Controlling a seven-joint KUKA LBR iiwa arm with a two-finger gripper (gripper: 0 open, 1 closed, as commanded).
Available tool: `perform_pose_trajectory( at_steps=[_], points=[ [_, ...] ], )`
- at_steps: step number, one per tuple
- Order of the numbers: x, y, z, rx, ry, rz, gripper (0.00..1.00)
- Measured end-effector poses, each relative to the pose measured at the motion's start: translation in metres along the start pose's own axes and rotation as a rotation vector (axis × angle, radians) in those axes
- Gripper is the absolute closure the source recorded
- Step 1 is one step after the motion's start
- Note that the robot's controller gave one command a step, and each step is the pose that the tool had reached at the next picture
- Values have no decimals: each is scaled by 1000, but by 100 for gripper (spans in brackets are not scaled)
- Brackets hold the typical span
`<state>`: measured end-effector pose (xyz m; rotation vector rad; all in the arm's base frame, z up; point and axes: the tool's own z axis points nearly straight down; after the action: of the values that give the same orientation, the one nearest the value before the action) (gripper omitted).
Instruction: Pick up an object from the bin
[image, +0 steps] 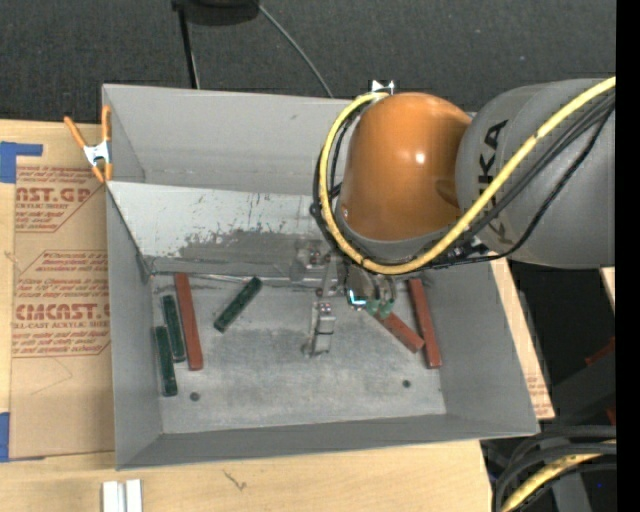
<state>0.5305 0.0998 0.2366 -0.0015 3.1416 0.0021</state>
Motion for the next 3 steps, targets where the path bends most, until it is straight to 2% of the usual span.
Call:
perform_pose_trajectory(
  at_steps=[1, 2, 3],
  points=[
    [0, 0, 0, 0, -1, 1, 0],
    [-27, 12, 42, -1, -12, -21, 0],
    [-33, 16, 57, -1, -11, -29, 0]
  ],
)
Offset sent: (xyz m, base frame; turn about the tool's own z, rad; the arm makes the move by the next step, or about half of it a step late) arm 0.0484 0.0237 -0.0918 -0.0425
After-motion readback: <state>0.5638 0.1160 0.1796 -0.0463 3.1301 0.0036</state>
